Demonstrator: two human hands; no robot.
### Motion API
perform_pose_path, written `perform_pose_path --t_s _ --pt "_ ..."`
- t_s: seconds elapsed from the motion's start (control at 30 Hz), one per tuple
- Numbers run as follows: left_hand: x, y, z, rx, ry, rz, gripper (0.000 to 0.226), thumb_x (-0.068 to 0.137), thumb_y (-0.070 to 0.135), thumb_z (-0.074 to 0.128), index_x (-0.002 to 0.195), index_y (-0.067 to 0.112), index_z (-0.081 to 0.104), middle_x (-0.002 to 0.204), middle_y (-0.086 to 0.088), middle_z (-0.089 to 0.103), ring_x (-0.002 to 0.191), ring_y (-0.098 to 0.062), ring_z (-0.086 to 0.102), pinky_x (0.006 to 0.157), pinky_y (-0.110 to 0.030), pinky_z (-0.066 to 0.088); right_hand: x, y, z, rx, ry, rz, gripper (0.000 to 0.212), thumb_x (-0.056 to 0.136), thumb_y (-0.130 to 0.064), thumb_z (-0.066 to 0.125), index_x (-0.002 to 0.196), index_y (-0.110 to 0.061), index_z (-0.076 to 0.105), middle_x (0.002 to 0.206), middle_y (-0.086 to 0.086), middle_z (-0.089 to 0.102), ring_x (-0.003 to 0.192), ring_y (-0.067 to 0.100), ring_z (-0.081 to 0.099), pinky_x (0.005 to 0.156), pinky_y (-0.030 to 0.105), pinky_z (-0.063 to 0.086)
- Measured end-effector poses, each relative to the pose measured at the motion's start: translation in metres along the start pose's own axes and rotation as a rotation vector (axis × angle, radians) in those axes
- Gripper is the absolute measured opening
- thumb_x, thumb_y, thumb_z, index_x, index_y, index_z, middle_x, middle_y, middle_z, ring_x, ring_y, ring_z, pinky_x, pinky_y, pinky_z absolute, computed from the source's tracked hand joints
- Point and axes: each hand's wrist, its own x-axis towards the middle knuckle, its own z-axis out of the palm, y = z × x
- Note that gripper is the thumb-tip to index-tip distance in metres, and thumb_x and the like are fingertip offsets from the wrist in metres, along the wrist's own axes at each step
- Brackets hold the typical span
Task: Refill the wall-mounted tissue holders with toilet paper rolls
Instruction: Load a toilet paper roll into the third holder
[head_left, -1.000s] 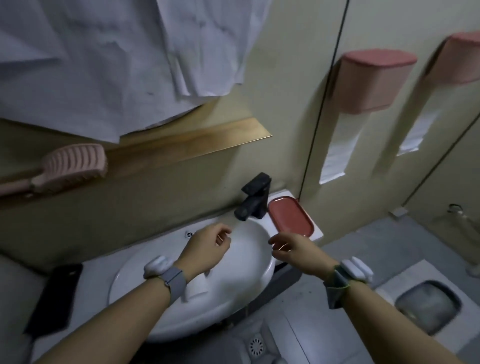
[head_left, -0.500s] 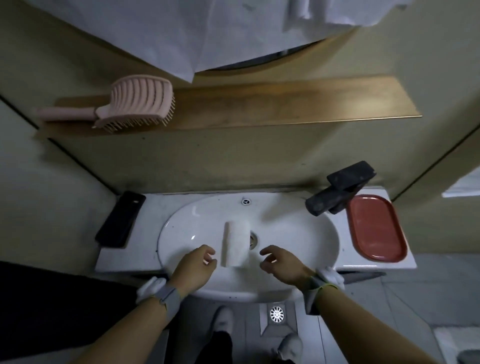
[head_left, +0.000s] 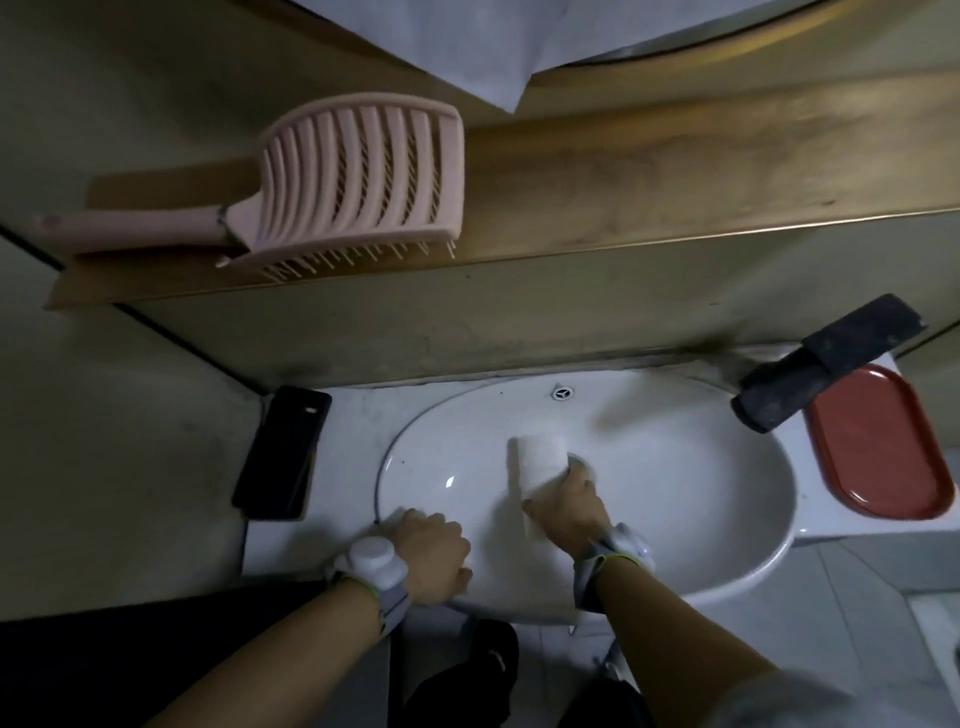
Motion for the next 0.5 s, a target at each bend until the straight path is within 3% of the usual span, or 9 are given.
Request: perform_pose_path --t_s 0.1,0.2,0.3,0.4,0.47,0.5 --pt "0.004 -0.004 -0.005 -0.032 -0.028 0.050 0.042 0.100 0.041 0.039 0.115 0.010 0.063 0.125 -0.011 0.059 0.115 -0.034 0.053 0.095 -0.043 0.039 0.002 0.002 -0.006 0.011 -0.087 0.029 0.087 0.073 -0.033 0.078 0.144 -0.016 0.030 0.127 0.014 0.060 0.111 0.035 0.061 0.093 0.043 0.051" --pt "0.013 -0.007 -0.014 -0.135 -0.023 0.039 0.041 0.101 0.041 0.039 0.124 0.014 0.059 0.126 -0.009 0.061 0.114 -0.032 0.057 0.096 -0.041 0.042 -0.004 0.011 -0.022 0.050 -0.120 -0.045 0.084 0.068 -0.031 0.080 0.141 -0.020 0.039 0.118 0.010 0.063 0.098 0.027 0.063 0.074 0.036 0.057" --pt "0.029 -0.001 -0.039 -0.274 0.126 0.061 0.036 0.102 0.033 0.041 0.128 0.014 0.056 0.126 -0.009 0.059 0.110 -0.031 0.058 0.092 -0.038 0.047 -0.022 0.029 -0.056 0.121 -0.055 -0.064 0.064 0.066 -0.037 0.084 0.116 -0.016 0.051 0.110 0.006 0.062 0.092 0.023 0.062 0.072 0.039 0.059" --pt "0.047 0.037 -0.076 -0.471 0.313 0.132 0.017 0.098 0.029 0.046 0.109 0.027 0.058 0.109 0.000 0.064 0.095 -0.025 0.061 0.079 -0.032 0.048 -0.048 0.061 -0.102 0.179 0.039 -0.075 0.053 0.063 -0.043 0.085 0.103 -0.022 0.057 0.099 0.000 0.065 0.086 0.020 0.064 0.077 0.043 0.058" --pt "0.056 0.080 -0.097 -0.686 0.331 0.172 0.007 0.094 0.036 0.051 0.099 0.032 0.055 0.096 0.010 0.063 0.085 -0.018 0.062 0.074 -0.030 0.051 -0.073 0.088 -0.136 0.240 0.134 -0.061 0.048 0.059 -0.043 0.085 0.098 -0.029 0.060 0.093 -0.006 0.067 0.082 0.012 0.065 0.071 0.036 0.058" --pt "0.060 0.106 -0.107 -0.773 0.311 0.193 0.012 0.092 0.042 0.054 0.100 0.033 0.054 0.094 0.013 0.063 0.083 -0.015 0.063 0.072 -0.029 0.052 -0.089 0.104 -0.153 0.283 0.193 -0.044 0.047 0.058 -0.041 0.085 0.097 -0.030 0.061 0.092 -0.007 0.069 0.080 0.010 0.066 0.067 0.033 0.059"
